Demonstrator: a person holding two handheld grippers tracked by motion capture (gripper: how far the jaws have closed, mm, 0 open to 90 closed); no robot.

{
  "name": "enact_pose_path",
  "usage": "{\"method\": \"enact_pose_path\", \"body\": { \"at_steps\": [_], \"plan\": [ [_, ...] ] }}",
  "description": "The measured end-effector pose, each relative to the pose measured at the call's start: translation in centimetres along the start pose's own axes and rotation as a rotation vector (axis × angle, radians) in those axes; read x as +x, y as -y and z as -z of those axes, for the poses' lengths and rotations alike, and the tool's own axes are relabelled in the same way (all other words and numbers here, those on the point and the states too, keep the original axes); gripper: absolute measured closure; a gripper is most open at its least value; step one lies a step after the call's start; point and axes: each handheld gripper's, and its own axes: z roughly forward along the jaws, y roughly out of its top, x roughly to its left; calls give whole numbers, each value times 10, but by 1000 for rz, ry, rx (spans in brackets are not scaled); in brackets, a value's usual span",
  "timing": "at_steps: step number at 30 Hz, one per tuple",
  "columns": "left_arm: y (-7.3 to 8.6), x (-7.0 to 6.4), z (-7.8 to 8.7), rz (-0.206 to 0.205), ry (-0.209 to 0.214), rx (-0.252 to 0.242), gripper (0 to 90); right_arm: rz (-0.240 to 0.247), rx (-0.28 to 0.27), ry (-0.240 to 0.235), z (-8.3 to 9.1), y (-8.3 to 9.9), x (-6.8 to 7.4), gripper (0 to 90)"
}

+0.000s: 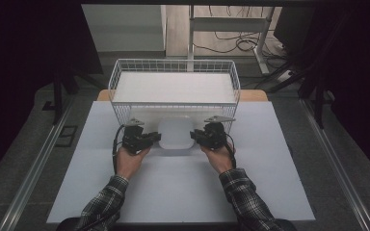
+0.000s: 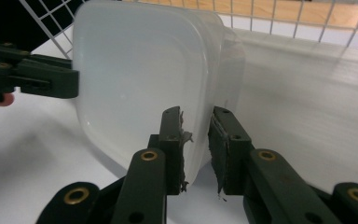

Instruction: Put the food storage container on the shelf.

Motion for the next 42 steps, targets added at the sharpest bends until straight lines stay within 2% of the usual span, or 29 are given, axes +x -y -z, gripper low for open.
{"method": "enact_pose_path", "body": {
  "at_steps": [3, 6, 9, 12, 13, 19, 20, 22, 26, 31, 35, 39, 40, 41, 42],
  "plan": [
    [1, 1, -1, -18, -5, -17, 754, 31, -13, 13, -3, -2, 0, 717],
    [0, 3, -2, -23, -13, -46, 726, 30, -21, 24, -7, -5, 0, 687],
    [-6, 2, -4, -38, -41, -54, 731, -2, -16, 19, -11, -7, -4, 646],
    [-13, 2, -8, -52, -67, -60, 716, 27, -42, 56, -13, -10, -4, 665],
    [-15, 3, -9, -51, -75, -59, 714, 34, -48, 77, -15, -13, -3, 662],
    [-23, 8, -15, -18, -102, -75, 663, 42, -61, 112, -21, -19, -6, 637],
    [-25, 8, -16, -16, -111, -81, 651, 38, -61, 115, -22, -20, -7, 636],
    [-26, 5, -16, -50, -154, -85, 627, 34, -59, 122, -24, -22, -8, 625],
    [-26, 1, -8, -63, -134, -119, 548, 38, -81, 96, -19, -23, -7, 610],
    [-18, -4, 1, -69, -100, -87, 403, 54, -96, 33, -8, -22, -5, 608],
    [-7, -7, 12, -83, -54, -100, 280, 55, -89, -13, 1, -18, -4, 622],
    [5, -13, 24, -107, -23, -105, 162, 95, -83, 14, 9, -11, 1, 609],
    [8, -15, 27, -110, -12, -107, 142, 104, -94, 1, 13, -10, 3, 605],
    [10, -16, 29, -113, -9, -106, 104, 118, -82, -12, 16, -8, 6, 626],
    [13, -18, 32, -117, -9, -105, 104, 118, -82, -12, 16, -8, 6, 626]
  ]
}}
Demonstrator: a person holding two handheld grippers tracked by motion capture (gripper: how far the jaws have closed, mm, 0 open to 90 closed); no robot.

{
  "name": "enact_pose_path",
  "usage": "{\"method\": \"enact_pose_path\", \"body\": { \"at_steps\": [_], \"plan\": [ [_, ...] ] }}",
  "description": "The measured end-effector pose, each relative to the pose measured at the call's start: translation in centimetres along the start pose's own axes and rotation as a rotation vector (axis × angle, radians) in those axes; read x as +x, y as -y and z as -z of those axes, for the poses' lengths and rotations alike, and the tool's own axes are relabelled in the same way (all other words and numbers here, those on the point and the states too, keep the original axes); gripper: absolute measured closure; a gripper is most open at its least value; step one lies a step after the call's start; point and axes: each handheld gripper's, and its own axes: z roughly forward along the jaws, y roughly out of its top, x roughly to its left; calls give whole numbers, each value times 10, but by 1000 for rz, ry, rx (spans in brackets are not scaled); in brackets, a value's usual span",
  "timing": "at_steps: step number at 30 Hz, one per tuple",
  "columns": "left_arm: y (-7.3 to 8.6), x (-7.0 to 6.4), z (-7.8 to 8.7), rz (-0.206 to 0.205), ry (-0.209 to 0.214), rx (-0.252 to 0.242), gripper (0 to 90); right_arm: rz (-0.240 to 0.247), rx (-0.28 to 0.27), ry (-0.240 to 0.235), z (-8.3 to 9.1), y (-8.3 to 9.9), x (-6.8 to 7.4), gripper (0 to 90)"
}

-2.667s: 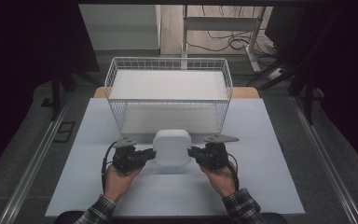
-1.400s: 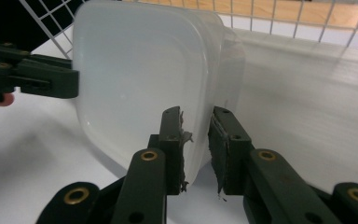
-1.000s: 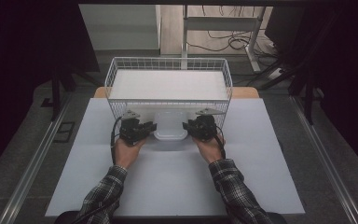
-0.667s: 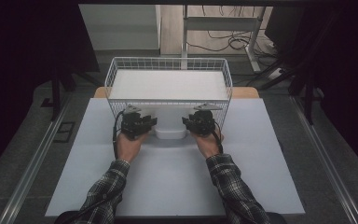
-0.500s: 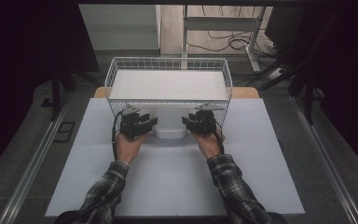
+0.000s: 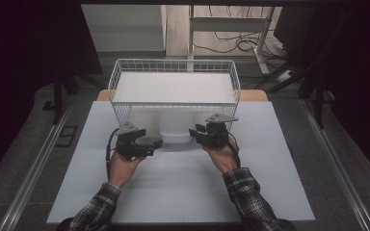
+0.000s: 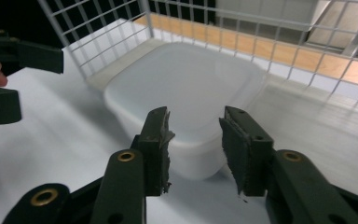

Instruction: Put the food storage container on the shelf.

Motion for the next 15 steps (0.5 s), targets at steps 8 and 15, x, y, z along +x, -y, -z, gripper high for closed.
{"method": "enact_pose_path", "body": {
  "at_steps": [8, 15],
  "plan": [
    [19, -7, 19, -8, -1, -23, 65, 49, 41, -118, 7, 4, 13, 757],
    [43, -18, 29, -60, -12, 7, 39, 99, 50, -159, 6, 11, 25, 889]
  ]
}}
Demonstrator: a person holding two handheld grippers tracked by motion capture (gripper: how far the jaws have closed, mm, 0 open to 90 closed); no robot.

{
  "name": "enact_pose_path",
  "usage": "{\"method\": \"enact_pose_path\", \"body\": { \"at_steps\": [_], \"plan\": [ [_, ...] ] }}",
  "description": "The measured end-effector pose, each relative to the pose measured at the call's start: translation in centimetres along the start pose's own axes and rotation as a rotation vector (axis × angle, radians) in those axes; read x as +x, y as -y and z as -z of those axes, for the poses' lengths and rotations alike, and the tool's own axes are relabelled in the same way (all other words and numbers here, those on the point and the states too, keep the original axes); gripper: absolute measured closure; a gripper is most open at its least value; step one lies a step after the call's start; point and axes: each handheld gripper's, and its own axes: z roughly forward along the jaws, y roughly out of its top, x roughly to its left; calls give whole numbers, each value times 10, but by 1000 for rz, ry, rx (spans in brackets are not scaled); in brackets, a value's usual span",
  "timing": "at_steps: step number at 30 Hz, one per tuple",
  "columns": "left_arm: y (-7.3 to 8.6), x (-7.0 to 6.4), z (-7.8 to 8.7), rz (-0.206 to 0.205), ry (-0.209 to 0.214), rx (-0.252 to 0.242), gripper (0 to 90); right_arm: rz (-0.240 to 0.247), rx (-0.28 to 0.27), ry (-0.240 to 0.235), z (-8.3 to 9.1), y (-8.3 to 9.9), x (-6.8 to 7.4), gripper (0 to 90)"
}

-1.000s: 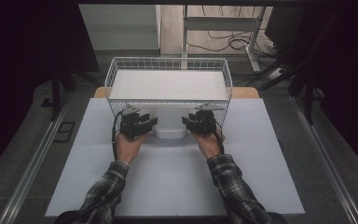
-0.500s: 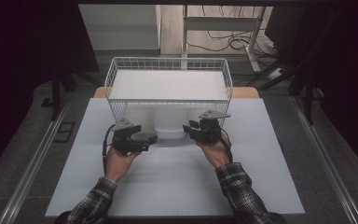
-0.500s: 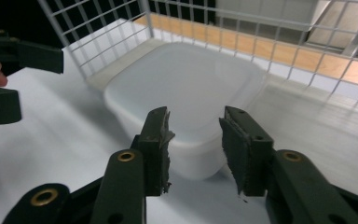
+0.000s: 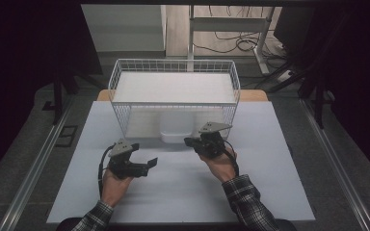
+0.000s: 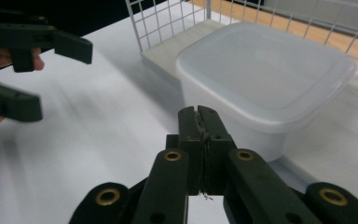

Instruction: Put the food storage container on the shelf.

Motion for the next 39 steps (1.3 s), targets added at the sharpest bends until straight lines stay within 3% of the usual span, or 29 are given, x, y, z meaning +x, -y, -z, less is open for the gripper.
{"method": "enact_pose_path", "body": {
  "at_steps": [6, 12, 21, 39],
  "plan": [
    [21, -4, 15, 7, 7, 0, 19, -22, 16, -24, -14, 9, 8, 892],
    [32, -6, 26, 6, 2, 11, 11, -12, 28, -1, -34, 12, 8, 892],
    [36, -3, 25, 5, -5, 19, 14, 13, 68, 44, -64, 10, 2, 892],
    [36, -2, 24, 18, 9, 8, 19, 13, 71, 101, -80, -1, -16, 892]
  ]
}}
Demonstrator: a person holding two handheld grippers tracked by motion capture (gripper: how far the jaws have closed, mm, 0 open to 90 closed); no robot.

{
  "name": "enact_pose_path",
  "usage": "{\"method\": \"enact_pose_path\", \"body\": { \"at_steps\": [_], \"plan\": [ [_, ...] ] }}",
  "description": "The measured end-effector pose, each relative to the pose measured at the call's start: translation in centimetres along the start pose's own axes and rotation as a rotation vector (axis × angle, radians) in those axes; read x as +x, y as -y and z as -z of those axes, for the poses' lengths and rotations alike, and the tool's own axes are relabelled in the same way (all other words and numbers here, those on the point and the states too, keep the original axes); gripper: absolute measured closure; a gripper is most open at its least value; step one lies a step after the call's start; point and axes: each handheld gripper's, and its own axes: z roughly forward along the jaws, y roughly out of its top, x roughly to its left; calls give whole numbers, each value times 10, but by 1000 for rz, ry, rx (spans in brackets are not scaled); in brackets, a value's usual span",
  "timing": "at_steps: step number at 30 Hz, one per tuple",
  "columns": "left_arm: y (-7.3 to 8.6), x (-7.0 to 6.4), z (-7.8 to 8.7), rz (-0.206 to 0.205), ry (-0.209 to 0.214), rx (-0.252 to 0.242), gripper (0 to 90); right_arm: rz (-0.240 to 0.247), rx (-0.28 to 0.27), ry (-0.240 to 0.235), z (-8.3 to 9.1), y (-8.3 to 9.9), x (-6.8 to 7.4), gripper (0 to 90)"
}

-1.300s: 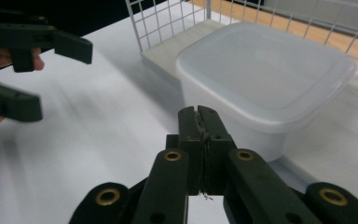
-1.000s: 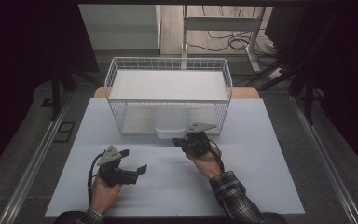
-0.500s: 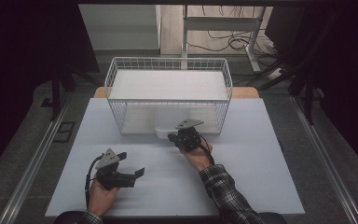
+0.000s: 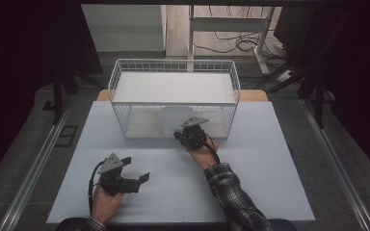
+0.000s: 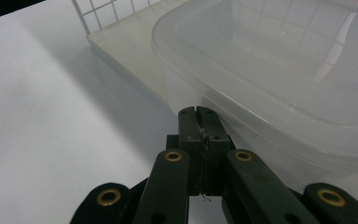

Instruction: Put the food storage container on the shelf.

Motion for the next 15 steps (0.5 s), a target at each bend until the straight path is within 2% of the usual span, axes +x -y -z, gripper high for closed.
{"method": "enact_pose_path", "body": {
  "at_steps": [15],
  "plan": [
    [0, -2, -2, -4, 10, 7, 19, -7, 2, 31, -9, -8, -13, 891]
  ]
}}
